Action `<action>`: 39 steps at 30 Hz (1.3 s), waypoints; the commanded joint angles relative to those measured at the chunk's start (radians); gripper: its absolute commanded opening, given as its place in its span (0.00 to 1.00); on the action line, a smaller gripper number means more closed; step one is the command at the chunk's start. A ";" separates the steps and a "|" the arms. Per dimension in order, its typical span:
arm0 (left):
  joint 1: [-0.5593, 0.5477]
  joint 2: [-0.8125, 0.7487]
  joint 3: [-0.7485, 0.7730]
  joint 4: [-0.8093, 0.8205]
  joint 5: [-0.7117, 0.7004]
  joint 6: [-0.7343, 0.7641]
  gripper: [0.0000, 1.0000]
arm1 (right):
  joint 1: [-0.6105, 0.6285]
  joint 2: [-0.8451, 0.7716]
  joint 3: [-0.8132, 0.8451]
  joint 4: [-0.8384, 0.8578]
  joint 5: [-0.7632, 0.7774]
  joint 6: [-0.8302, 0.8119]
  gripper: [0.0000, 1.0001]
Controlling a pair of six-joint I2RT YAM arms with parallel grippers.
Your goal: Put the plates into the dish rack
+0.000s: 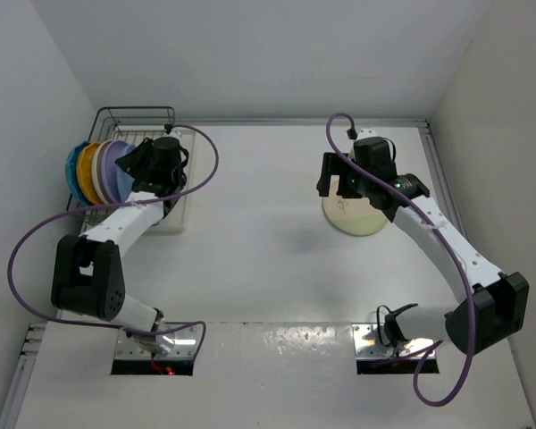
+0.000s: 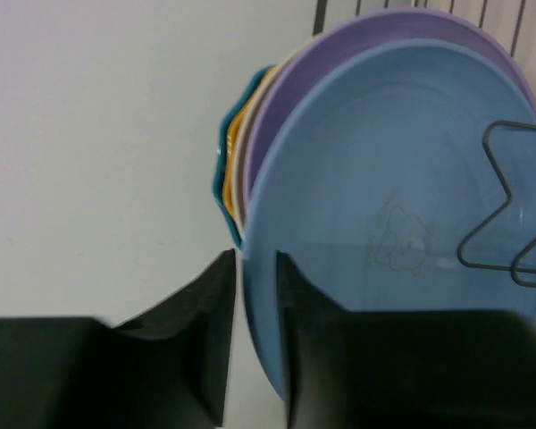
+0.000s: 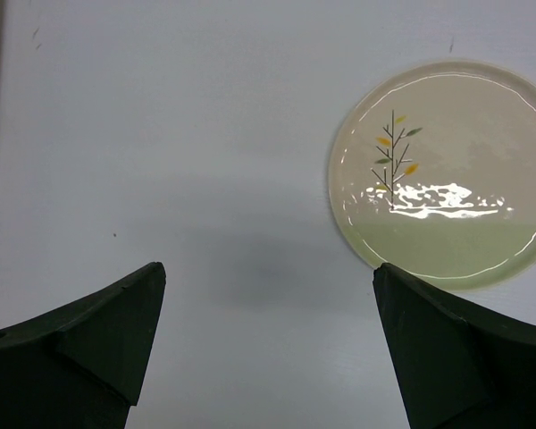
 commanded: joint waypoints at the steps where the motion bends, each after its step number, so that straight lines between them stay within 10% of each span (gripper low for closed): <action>1: 0.015 0.001 -0.008 -0.015 0.006 -0.070 0.32 | 0.001 0.008 0.030 0.017 0.010 -0.016 1.00; 9: 0.024 0.019 0.204 -0.255 0.046 -0.191 0.82 | -0.121 0.057 0.033 -0.058 0.000 0.045 1.00; 21: -0.109 -0.016 0.612 -0.548 0.179 -0.359 0.92 | -0.543 0.117 -0.137 0.066 -0.017 0.166 1.00; 25: -0.186 0.030 0.752 -0.794 0.470 -0.462 0.92 | -0.611 0.274 -0.101 0.111 -0.053 0.168 1.00; 39: -0.283 0.263 0.771 -0.909 0.941 -0.600 0.92 | -0.637 0.650 0.091 0.051 -0.079 0.019 0.35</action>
